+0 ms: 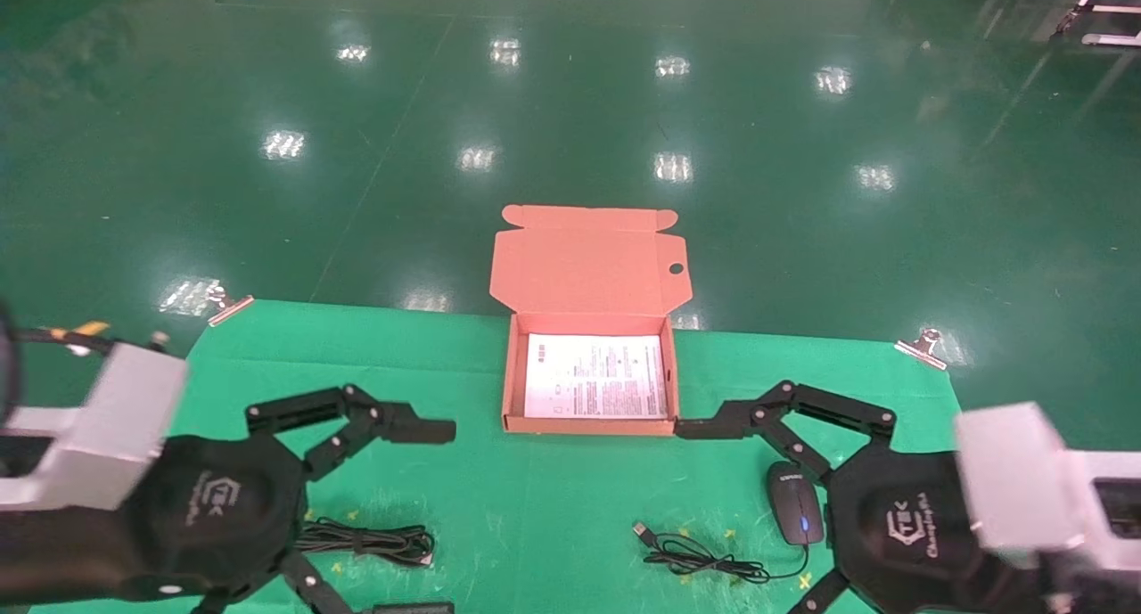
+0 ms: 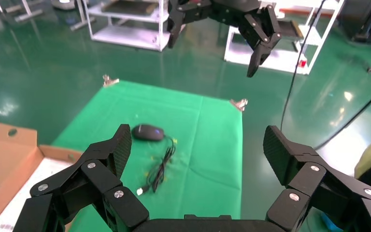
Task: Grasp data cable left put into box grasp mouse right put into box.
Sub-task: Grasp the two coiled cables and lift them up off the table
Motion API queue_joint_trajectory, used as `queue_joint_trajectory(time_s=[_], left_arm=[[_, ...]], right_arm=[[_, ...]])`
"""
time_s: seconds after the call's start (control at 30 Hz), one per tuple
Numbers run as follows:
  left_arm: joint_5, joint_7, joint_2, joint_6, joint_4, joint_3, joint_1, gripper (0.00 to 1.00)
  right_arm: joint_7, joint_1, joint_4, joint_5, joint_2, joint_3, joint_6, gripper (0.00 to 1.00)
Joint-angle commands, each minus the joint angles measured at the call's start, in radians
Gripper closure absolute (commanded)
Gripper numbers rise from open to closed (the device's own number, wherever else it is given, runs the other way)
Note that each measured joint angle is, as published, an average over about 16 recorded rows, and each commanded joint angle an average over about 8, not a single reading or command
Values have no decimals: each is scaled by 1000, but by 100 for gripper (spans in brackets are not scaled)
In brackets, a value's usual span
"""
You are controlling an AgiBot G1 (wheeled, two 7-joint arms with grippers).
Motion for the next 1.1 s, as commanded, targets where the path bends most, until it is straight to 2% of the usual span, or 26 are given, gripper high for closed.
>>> queue_joint_trajectory(time_s=[0.03,0.23,0.57,0.83,1.1], left_arm=[[35,-7,6,13,8,19,-24,0],[219,-24,37,32,-7,133,-140,0],[497,-4,131,24,11,326,-295,0],[701,4,202,8,29,435,-363,0],[882,-10,265,-16,34,523,-377,0]], right_arm=[[-27,20,9,-45,0,-10,-5,0],[-133,101,19,-210,-18,-78,-26,0],[-256,210,26,-461,-61,-224,-23,0],[-322,246,26,-659,-110,-324,11,0],[-339,234,22,-815,-158,-388,67,0]])
